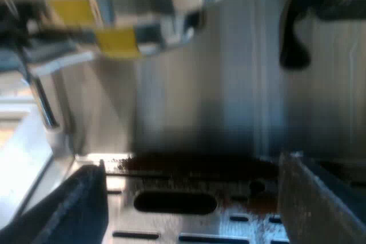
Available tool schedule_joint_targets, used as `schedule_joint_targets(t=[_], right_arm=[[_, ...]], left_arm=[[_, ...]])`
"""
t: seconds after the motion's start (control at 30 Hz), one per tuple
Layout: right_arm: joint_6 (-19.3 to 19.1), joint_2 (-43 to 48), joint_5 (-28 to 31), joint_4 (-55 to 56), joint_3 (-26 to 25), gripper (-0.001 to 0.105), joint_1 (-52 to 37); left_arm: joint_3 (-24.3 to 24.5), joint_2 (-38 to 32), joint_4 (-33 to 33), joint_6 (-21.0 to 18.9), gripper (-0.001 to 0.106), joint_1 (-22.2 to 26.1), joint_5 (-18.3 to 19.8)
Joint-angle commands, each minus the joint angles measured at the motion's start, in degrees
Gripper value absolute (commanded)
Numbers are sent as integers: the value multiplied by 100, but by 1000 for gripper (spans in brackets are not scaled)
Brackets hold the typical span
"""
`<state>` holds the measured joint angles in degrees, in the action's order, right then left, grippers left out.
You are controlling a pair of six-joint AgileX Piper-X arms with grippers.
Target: Put the handle in the coffee machine
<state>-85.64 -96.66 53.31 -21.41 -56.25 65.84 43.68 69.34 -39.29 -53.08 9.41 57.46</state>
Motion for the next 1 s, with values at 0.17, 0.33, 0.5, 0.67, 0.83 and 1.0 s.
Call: schedule_joint_targets(t=[0.17,0.33,0.5,0.67,0.83,1.0], right_arm=[[-420,-402,-181,-943,-16,57,-53],[-1187,-744,-214,-1927,-16,55,-53],[-1385,-1030,-214,-2575,-29,47,-145],[-1407,-1205,-269,-2987,-29,47,-398],[-1513,-1259,-619,-2986,-165,46,-639],[-1774,-1311,-699,-2986,-431,44,-738]], left_arm=[[216,-187,55,375,0,-38,969],[216,-187,67,462,0,-38,969],[216,-187,128,519,0,-38,969],[239,-187,352,552,0,-38,969],[261,-187,351,553,0,-38,969],[261,-187,351,553,0,-38,955]])
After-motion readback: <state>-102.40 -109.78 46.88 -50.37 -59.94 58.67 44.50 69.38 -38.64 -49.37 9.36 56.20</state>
